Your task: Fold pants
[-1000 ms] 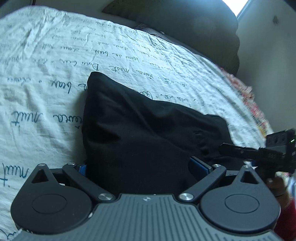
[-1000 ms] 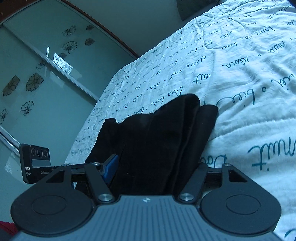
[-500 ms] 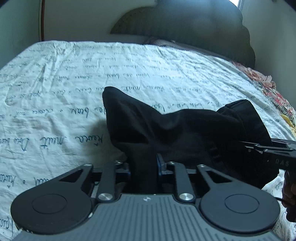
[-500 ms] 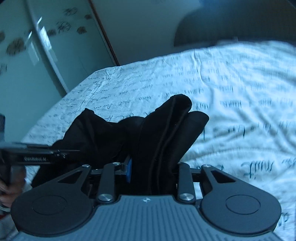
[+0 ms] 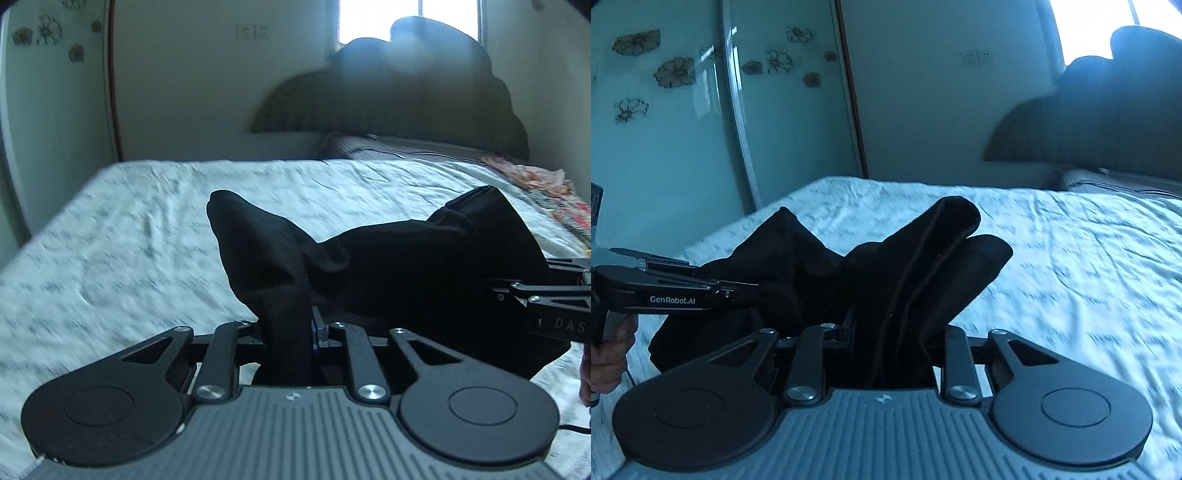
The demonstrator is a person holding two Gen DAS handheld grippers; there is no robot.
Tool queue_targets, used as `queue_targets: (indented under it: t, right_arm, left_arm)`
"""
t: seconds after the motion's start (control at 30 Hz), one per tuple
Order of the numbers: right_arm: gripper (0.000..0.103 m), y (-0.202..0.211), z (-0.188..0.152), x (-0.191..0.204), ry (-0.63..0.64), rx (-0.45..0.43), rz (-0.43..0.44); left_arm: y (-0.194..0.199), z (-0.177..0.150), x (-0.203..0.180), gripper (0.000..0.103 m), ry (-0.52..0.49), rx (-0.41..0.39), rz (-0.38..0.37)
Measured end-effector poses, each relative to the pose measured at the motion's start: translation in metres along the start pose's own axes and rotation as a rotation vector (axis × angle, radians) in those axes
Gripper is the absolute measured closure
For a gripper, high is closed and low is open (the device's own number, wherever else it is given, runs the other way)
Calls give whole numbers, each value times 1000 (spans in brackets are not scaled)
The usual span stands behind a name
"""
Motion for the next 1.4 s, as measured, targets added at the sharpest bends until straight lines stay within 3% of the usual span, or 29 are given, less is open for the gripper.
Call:
queue_targets:
  t: [0.27,0.6,0.67,0.8,0.87,0.93,1.0,1.07,1.2,1.3,1.4]
  right_arm:
    - [78,-82,14,-1,-52,-2,31]
    - [77,-148,-24,-15,-111,108,-17]
    - [75,-153,-28,-18,-137,114,-21]
    - [56,-154,-33,-22,-136,132,-67]
    - [55,-147,-34,-25,-161,130,-69]
    - [54,-143,-33,-29,-184,125,-82]
    - [47,-133,-34,-31,-185,106,-131]
    - [43,-125,-33,-27,-134,78,-215]
    - [42,-110,-25,1,94,-31,-327]
    - [43,-109,-28,32,221,-33,-202]
    - [43,-127,-41,46,254,90,-132]
  left_arm:
    - [-49,13,37,77,-44,14,98]
    - [-93,-22,55,75,-40,101,147]
    - [-95,-26,55,69,-42,109,156]
    - [-95,-29,60,54,-40,120,182]
    - [-93,-32,65,42,-44,127,203]
    - [-89,-34,71,36,-61,122,239]
    - [-82,-35,76,24,-73,113,271]
    - [-75,-36,81,13,-67,114,300]
    - [-69,-40,85,12,-37,126,293]
    - [-76,-46,84,8,-55,141,301]
    - [-78,-48,88,5,-21,150,315]
Point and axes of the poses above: each gripper's, at about its wrist camera, not at the fingertips, and y roughly against the way its jaws point, x to its left, z to its top, the point moved 4 cm from there along -y, roughly the way its jaws point, and after that the axes turned 14 degrees about -x, right-handed, at the moved point
